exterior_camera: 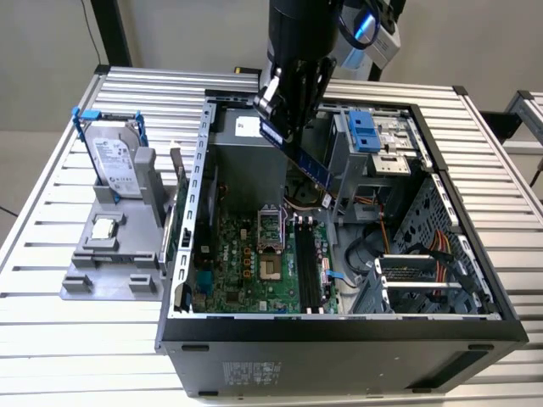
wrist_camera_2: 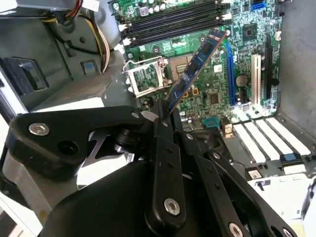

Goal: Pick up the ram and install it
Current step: 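Insert the ram into the slot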

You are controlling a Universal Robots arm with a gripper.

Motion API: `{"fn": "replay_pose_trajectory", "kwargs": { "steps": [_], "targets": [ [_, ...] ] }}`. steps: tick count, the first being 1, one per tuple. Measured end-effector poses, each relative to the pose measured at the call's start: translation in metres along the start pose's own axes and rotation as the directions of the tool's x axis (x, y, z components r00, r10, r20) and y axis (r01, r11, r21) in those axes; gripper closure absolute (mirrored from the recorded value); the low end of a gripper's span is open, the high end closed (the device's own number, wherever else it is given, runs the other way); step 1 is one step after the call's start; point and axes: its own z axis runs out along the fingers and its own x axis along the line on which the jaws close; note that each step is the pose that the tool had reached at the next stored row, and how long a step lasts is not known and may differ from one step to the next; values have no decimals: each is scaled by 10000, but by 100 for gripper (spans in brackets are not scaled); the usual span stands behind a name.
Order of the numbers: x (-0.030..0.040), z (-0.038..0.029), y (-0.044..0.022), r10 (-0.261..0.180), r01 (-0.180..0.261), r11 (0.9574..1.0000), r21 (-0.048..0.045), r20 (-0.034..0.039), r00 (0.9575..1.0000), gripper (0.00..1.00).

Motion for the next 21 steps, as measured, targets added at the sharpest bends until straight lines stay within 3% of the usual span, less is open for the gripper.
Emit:
{"fn": "replay_pose_trajectory", "kwargs": {
  "steps": [21],
  "targets": [
    [13,-1,13,593,-593,9982,28,-1,9982,100]
  ]
}}
